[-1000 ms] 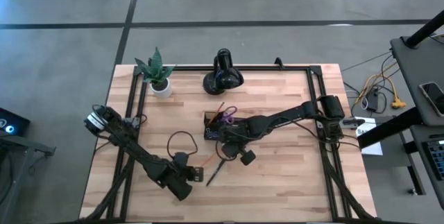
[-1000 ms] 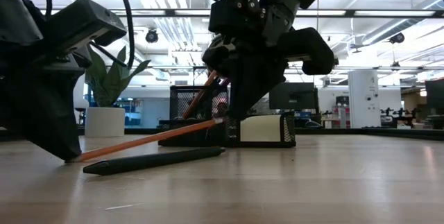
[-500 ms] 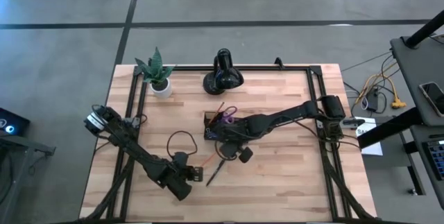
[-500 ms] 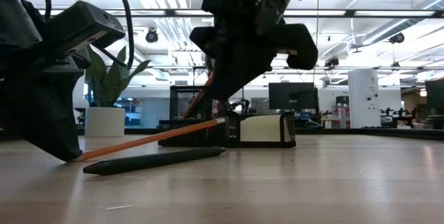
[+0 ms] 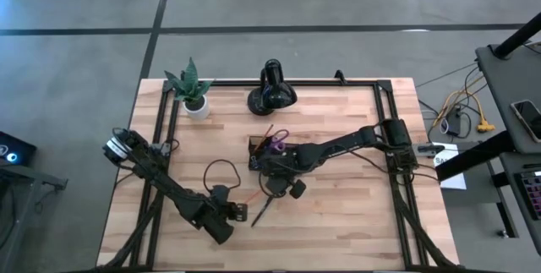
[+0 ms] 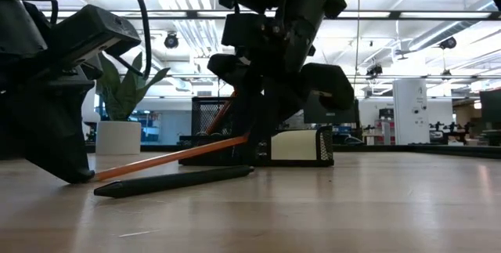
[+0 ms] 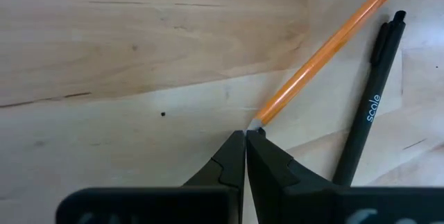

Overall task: Pick and place office supplies into organizer
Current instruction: Put the yellow pencil into the black desk organizer

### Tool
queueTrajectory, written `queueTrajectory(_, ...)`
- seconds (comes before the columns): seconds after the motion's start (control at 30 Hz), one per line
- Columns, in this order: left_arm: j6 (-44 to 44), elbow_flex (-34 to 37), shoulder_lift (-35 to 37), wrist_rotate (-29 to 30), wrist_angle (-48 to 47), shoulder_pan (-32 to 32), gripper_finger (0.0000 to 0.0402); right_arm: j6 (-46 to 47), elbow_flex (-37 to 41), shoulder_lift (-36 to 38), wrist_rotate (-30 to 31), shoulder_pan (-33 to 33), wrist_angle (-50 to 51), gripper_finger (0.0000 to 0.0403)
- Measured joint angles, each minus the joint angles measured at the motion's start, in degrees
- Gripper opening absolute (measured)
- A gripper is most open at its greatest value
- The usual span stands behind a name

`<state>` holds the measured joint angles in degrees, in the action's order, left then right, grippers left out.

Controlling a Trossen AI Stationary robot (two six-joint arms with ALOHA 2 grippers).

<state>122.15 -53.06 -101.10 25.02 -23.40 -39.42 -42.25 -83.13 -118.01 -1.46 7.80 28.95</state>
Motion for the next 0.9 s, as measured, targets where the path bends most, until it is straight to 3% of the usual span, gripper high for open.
queueTrajectory(0.43, -1.03, 0.2, -0.01, 0.8, -0.03, -0.02, 0.0, -1.39, 0.0, -0.16, 0.19, -0.6, 0.83, 0.0039)
queueTrajectory(0.63, -1.64, 0.06, -0.02, 1.02, -0.13, -0.02, 0.0, -2.76, 0.0, -0.17, 1.08, -0.67, 1.19, 0.0029)
queueTrajectory(0.9, -14.32, -3.64, 3.5, 6.13, -0.3, 0.07, 0.0, -4.6, -1.6, 3.36, 9.28, 0.47, 7.08, 0.0028)
